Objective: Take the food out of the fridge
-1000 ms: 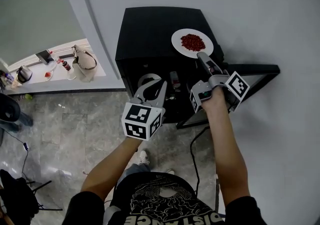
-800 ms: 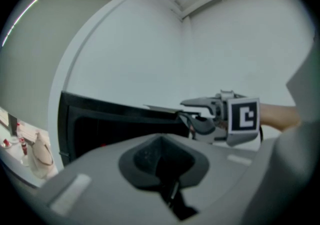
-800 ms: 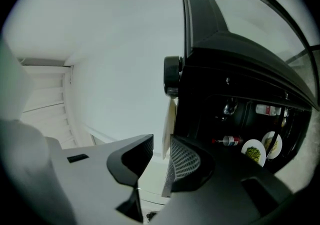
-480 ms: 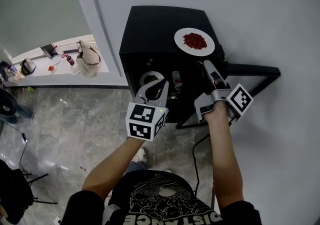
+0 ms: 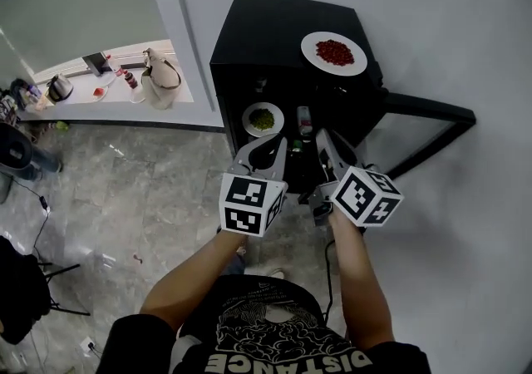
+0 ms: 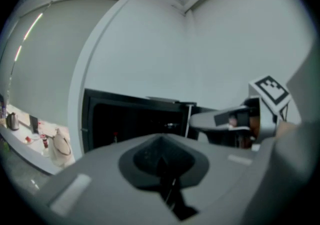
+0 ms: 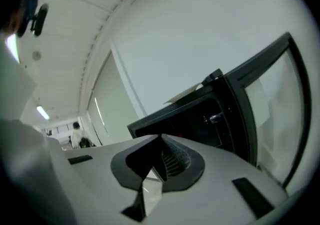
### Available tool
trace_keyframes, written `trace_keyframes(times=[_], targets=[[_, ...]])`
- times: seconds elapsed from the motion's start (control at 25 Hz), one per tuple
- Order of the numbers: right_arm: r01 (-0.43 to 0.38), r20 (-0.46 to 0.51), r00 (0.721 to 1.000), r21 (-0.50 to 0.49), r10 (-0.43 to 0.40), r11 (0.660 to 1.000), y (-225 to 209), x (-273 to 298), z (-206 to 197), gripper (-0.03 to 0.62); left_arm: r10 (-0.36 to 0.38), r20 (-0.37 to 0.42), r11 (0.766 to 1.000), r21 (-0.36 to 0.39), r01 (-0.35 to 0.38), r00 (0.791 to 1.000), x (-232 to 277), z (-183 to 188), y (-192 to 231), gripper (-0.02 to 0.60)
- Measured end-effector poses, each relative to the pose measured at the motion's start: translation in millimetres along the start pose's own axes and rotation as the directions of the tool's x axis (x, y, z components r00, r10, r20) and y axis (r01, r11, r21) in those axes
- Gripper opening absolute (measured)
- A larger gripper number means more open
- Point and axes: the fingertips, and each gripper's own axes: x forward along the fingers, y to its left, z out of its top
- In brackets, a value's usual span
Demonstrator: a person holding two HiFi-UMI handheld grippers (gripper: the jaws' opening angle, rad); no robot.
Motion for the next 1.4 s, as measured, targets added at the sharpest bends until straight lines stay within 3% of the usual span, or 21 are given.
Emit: trace_keyframes(times=[0.12,0.28,0.6,0.76,0.96,1.12,1.28,1.4], targets=[[0.006,-0.058,0.998,-0.171,-0.016,0.985,12.5,-4.8,-21.2,0.012,0.017,-0.016,1.000,-0.001,-0.017,1.000,-8.2,-11.0,-5.9,0.000],[-0.012,-0.101,0.995,-0.316,-0.021,0.949,26.6,-10.1,-44.8,0.012,0.035,-0.026,0.999,-0.009,-0.035,0.999,-14.8,-23.5,-11.1,0.000],[-0.048,-0.142,0.990,-0.327,0.001,0.944,35.0,-8.3,-73.5,0.012,0.054,-0.029,0.998,-0.022,-0.054,0.998,-20.9,-36.5,-7.2,0.000],[-0.063,-0.144,0.989,-0.205,0.034,0.977,30.5,2.8,-89.3,0.012,0.064,-0.021,0.997,-0.040,-0.065,0.998,-21.7,-44.0,5.7,0.000],[-0.080,-0.136,0.987,0.035,0.084,0.996,19.5,33.3,-127.6,0.012,0.062,-0.016,0.997,-0.054,-0.063,0.998,-12.8,-62.4,34.5,0.000],[-0.052,-0.118,0.990,0.213,0.078,0.976,-0.1,64.1,-158.5,0.014,0.058,-0.044,0.997,-0.043,-0.060,0.997,1.7,-82.9,59.6,0.002],[-0.017,-0.095,0.994,0.359,0.055,0.933,-22.4,96.5,-182.2,0.015,0.043,-0.044,0.997,-0.055,-0.045,0.998,8.7,-95.6,83.0,0.002],[-0.005,-0.081,0.996,0.447,0.047,0.894,-37.1,121.6,-197.9,0.071,0.028,-0.042,0.997,-0.065,-0.030,0.999,16.9,-102.5,99.9,0.002]])
